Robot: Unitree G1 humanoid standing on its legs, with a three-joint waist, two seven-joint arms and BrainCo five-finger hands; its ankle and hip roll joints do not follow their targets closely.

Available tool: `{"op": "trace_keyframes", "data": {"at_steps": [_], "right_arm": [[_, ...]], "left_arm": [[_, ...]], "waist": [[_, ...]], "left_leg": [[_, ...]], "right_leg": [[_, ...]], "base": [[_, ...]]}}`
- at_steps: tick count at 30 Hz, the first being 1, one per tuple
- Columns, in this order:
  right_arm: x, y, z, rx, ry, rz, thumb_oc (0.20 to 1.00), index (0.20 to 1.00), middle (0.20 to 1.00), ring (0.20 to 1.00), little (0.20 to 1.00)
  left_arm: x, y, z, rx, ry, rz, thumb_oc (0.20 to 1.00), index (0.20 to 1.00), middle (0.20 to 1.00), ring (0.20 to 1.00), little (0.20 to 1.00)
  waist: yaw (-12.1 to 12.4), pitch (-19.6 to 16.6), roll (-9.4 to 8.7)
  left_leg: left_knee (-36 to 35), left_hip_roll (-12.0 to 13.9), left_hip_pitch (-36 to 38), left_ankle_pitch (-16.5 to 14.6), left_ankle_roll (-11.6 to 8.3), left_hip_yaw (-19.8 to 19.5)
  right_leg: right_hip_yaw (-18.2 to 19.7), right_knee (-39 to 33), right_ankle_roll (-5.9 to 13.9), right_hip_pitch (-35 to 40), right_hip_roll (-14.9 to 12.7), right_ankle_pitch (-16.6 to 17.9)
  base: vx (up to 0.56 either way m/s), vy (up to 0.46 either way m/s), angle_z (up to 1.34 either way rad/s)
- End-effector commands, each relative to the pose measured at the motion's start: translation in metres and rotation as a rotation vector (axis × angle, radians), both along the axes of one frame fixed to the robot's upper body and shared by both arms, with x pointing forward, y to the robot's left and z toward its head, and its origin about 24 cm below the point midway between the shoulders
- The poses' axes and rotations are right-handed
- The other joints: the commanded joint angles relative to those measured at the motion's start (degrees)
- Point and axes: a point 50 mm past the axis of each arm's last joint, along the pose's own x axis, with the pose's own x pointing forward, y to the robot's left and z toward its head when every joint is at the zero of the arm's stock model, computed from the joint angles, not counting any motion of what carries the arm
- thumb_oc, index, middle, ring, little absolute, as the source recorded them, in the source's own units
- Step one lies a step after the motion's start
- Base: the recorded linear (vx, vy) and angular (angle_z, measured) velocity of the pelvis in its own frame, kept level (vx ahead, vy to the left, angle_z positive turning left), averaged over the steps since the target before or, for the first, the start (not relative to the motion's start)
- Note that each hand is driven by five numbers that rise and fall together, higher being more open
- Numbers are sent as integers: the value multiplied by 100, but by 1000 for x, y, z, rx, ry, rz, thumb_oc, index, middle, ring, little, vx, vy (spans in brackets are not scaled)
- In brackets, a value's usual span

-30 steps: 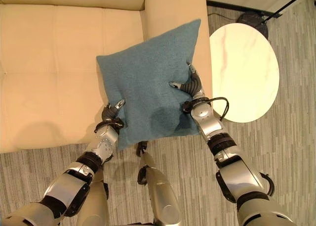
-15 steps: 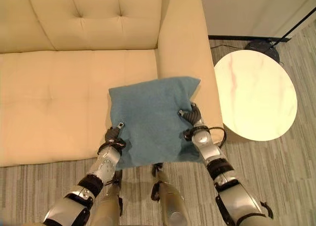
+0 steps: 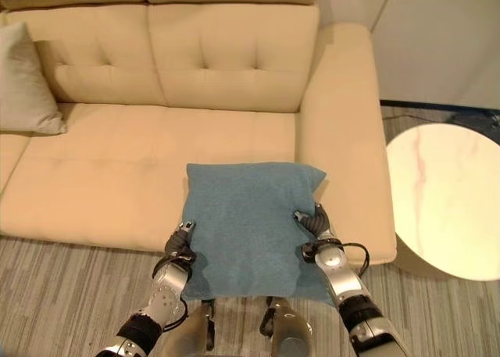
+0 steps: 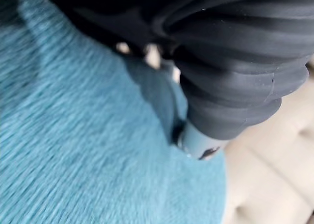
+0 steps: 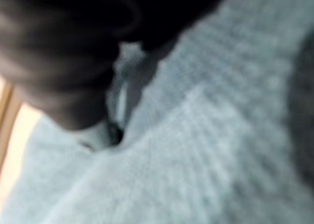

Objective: Pick up all the scattered cushions and arrange them neatly on the sofa.

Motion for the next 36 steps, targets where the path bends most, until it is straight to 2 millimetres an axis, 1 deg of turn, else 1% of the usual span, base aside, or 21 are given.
{"op": "trace_keyframes", "data": {"at_steps": [1,4,10,12,13,14,15,16,17,19,20,21,22,24,25,26,28,30,33,34,36], "right_arm": [[11,63,26,128,-143,211,200,200,200,200,200],[9,70,30,141,-160,237,200,200,200,200,200],[13,88,43,153,-209,288,200,200,200,200,200],[14,92,44,156,-211,299,200,200,200,200,200],[15,95,46,161,-220,303,200,200,200,200,200],[15,95,46,161,-220,303,200,200,200,200,200],[16,95,47,162,-221,302,200,200,200,200,200],[20,98,50,158,-226,313,200,200,200,200,200],[22,100,51,158,-226,317,200,200,200,200,200],[24,102,52,162,-226,322,200,200,200,200,200],[24,102,52,162,-226,322,200,200,200,200,200],[24,99,51,158,-225,313,200,200,200,200,200],[24,90,50,151,-224,285,200,200,200,200,200],[24,78,48,138,-218,252,200,200,200,200,200],[24,78,48,138,-218,252,200,200,200,200,200],[21,68,43,144,-200,219,200,200,200,200,200],[20,65,41,148,-197,201,200,200,200,200,200],[19,63,41,175,-197,182,200,200,200,200,200],[18,63,40,177,-197,178,200,200,200,200,200],[17,63,39,178,-198,174,200,200,200,200,200],[16,61,36,174,-190,163,200,200,200,200,200]], "left_arm": [[19,-20,48,-96,-285,-104,200,200,200,200,200],[11,-14,45,-101,-275,-87,200,200,200,200,200],[7,0,45,-52,-279,-63,200,200,200,200,200],[7,3,46,-36,-281,-60,200,200,200,200,200],[8,6,47,-22,-288,-52,200,200,200,200,200],[8,6,47,-22,-288,-52,200,200,200,200,200],[8,6,47,-23,-286,-50,200,200,200,200,200],[11,6,49,-10,-297,-50,200,200,200,200,200],[14,6,51,4,-302,-49,200,200,200,200,200],[17,7,53,22,-303,-51,200,200,200,200,200],[17,7,53,22,-304,-51,200,200,200,200,200],[17,5,52,19,-298,-59,200,200,200,200,200],[18,1,49,17,-291,-71,200,200,200,200,200],[17,-6,48,-14,-287,-95,200,200,200,200,200],[17,-6,48,-14,-287,-96,200,200,200,200,200],[16,-9,46,4,-286,-129,200,200,200,200,200],[16,-13,46,0,-281,-145,200,200,200,200,200],[17,-12,46,15,-274,-147,200,200,200,200,200],[16,-10,46,26,-271,-143,200,200,200,200,200],[16,-9,47,28,-272,-136,200,200,200,200,200],[13,-8,44,36,-258,-124,200,200,200,200,200]], "waist": [[201,-631,-634],[284,-732,-641],[387,-675,-670],[410,-652,-668],[374,-625,-696],[377,-635,-696],[335,-642,-724],[321,-664,-807],[353,-658,-851],[331,-646,-875],[328,-647,-874],[292,-662,-903],[224,-722,-926],[154,-777,-974],[147,-772,-969],[103,-781,-1010],[150,-704,-1052],[194,-689,-1152],[232,-720,-1165],[277,-740,-1115],[364,-745,-1020]], "left_leg": [[146,-578,461,-209,-210,93],[2,-730,661,-267,-84,-31],[-68,-950,950,-421,227,-174],[-86,-950,1008,-437,268,-149],[-142,-949,1090,-426,268,-257],[-143,-947,1075,-418,267,-254],[-168,-977,1091,-406,261,-319],[-190,-1063,1069,-382,260,-427],[-183,-1099,1065,-387,256,-427],[-132,-1126,1078,-423,261,-469],[-128,-1124,1075,-426,260,-472],[-58,-1160,1087,-499,260,-525],[215,-1173,1064,-666,177,-537],[766,-1147,958,-817,11,-310],[798,-1143,948,-836,9,-317],[1583,-932,694,-641,-218,-41],[1963,-729,345,-398,-309,0],[1650,-584,98,-545,-186,-47],[1274,-493,43,-377,-180,-254],[841,-403,-96,-38,-239,-612],[332,-384,-194,254,-329,-1096]], "right_leg": [[581,355,774,437,-272,-540],[585,521,844,474,-395,-529],[790,1765,934,209,-773,-487],[821,1982,938,119,-788,-444],[1317,1970,872,-126,-341,-617],[1318,1955,870,-136,-337,-602],[1531,1788,838,-224,-98,-632],[1530,1329,785,-329,146,-543],[1298,1102,779,-355,156,-445],[1226,1005,799,-458,168,-368],[1222,1005,799,-458,169,-369],[1397,863,792,-384,186,-380],[1556,746,731,-212,256,-395],[1342,553,695,83,169,-417],[1332,542,694,96,173,-412],[1269,345,602,455,204,-468],[1248,223,554,690,183,-545],[1354,200,579,771,144,-612],[1529,169,591,817,195,-667],[1713,140,597,875,281,-724],[1972,136,576,980,373,-851]], "base": [[59,156,-7],[46,200,9],[12,198,30],[39,100,9],[57,86,-8],[75,52,-19],[94,31,17],[127,20,35],[96,6,55],[90,-23,33],[145,-29,42],[195,-36,33],[271,-59,13],[210,-61,10],[190,-83,62],[148,-78,64],[137,-53,32],[133,-1,-5],[145,32,-31],[174,81,-30],[212,125,-51]]}}
